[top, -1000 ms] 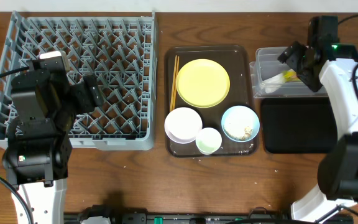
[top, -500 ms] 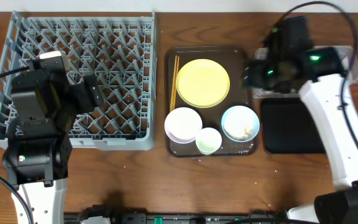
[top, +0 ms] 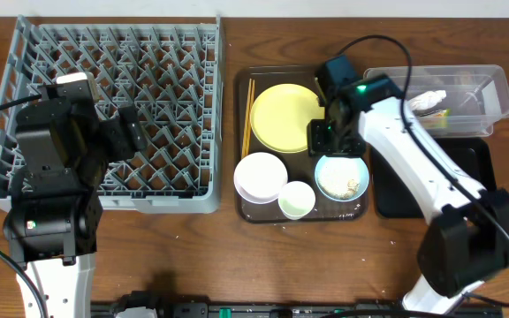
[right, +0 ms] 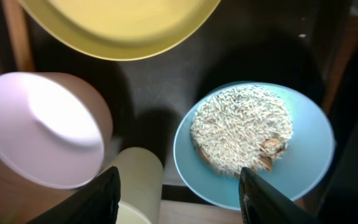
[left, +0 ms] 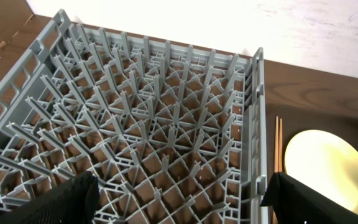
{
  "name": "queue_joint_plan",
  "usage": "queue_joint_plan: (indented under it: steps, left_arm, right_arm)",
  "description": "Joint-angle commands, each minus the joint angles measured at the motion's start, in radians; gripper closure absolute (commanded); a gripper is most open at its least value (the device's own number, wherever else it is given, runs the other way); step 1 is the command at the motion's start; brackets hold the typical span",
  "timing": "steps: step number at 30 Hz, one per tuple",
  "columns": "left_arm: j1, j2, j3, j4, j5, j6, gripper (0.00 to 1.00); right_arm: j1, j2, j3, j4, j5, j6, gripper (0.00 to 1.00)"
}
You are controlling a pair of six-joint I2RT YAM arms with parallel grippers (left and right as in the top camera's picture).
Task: Sort waste into correct bins and load items into the dishwasher
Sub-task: 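Lower the right gripper and grasp the rim of the blue bowl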
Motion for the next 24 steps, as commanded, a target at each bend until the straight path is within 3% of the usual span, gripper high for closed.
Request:
queue_joint_plan:
  steps: [1, 9, 17, 24]
  left_arm:
    - [-0.003, 0.0, 0.023, 0.0, -0.002, 0.009, 0.11]
    - [-0.003, 0.0, 0.023, 0.0, -0.002, 0.009, 0.1]
    - [-0.003, 0.0, 0.023, 0.0, -0.002, 0.009, 0.1]
    - [-0.003, 0.0, 0.023, 0.0, -0.002, 0.009, 0.11]
  right_arm:
    - [0.034, 0.05, -0.008, 0.001, 0.069, 0.05, 0.42]
    - [0.059, 0.158, -0.009, 0.002, 0.092, 0.064, 0.63]
    - [0.066, 0.204, -0.015, 0.0, 0.106, 0.072, 0.77]
    - [0.098, 0.204, -0.033, 0.031, 0.121, 0.071, 0.78]
